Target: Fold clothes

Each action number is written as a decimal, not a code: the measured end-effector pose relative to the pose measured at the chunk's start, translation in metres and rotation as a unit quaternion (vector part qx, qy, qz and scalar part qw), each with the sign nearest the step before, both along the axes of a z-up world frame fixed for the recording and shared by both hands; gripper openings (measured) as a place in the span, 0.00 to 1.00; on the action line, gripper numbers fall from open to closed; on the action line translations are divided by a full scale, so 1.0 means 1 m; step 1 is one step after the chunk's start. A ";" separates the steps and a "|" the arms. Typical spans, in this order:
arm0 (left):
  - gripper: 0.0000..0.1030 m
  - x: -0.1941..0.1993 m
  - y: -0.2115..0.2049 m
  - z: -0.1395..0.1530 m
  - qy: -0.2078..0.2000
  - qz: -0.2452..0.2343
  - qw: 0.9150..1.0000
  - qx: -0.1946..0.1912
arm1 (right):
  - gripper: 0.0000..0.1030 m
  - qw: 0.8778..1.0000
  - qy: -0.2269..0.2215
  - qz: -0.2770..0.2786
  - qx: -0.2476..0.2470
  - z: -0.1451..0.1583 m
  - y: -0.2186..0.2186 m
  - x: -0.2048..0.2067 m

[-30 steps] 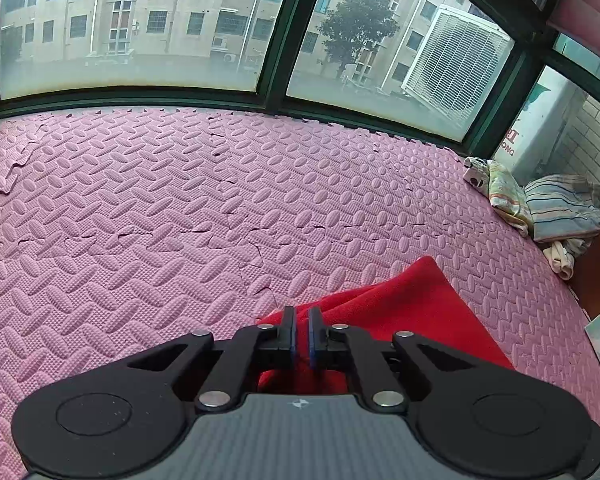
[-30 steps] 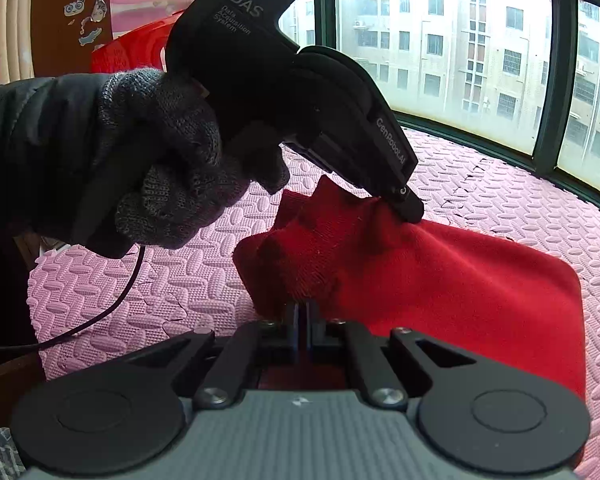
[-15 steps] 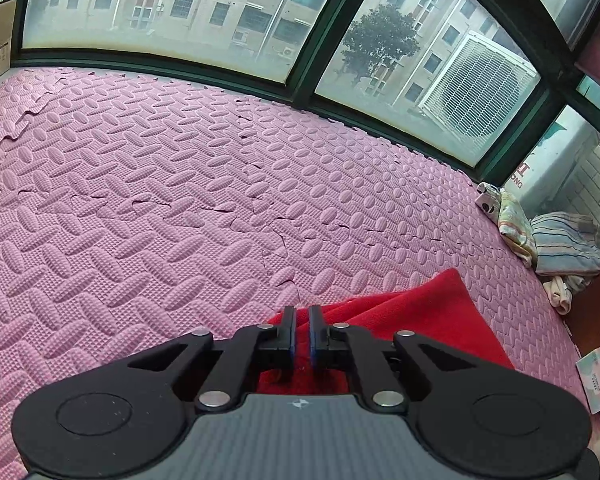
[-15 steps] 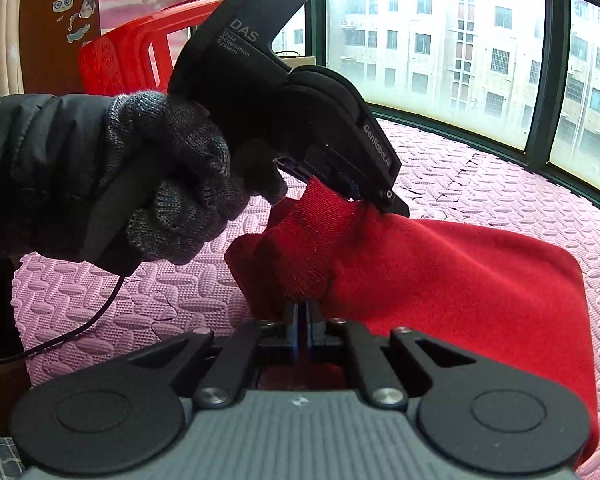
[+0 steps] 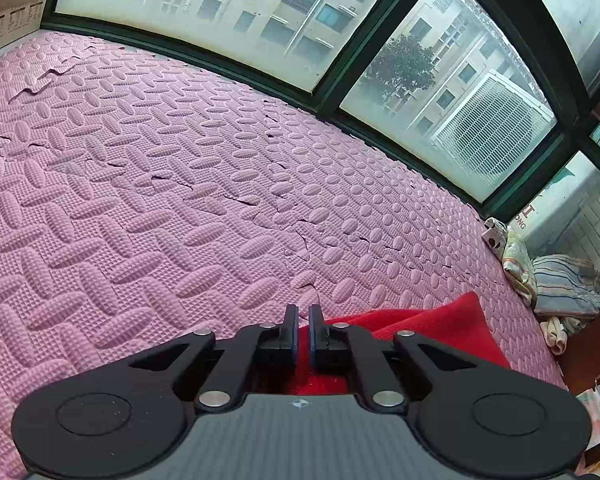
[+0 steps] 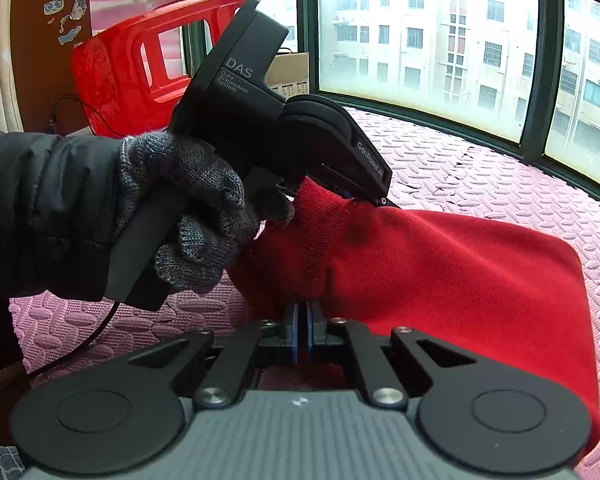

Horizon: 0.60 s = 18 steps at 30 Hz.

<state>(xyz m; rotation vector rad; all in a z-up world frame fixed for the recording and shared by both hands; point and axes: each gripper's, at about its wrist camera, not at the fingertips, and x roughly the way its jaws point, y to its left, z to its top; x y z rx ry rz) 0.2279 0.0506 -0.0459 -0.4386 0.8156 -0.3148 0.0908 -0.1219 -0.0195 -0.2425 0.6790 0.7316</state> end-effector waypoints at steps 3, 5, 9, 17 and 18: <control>0.09 0.001 0.002 -0.005 -0.002 0.010 1.000 0.000 | 0.04 1.000 0.002 -0.002 -0.001 0.000 0.001 0.001; 0.09 0.000 0.004 -0.009 -0.004 0.017 1.000 -0.007 | 0.04 1.000 0.003 -0.003 -0.001 0.001 0.002 0.001; 0.09 0.000 0.003 -0.006 0.001 0.025 1.000 -0.003 | 0.04 1.000 0.005 -0.005 -0.002 0.001 0.003 0.002; 0.35 -0.022 0.017 0.015 -0.005 0.052 0.999 0.010 | 0.05 1.000 -0.002 -0.003 0.004 0.003 0.007 -0.005; 0.40 -0.026 0.018 0.018 -0.006 0.053 0.998 0.018 | 0.07 1.000 -0.003 -0.003 0.005 0.003 0.007 -0.006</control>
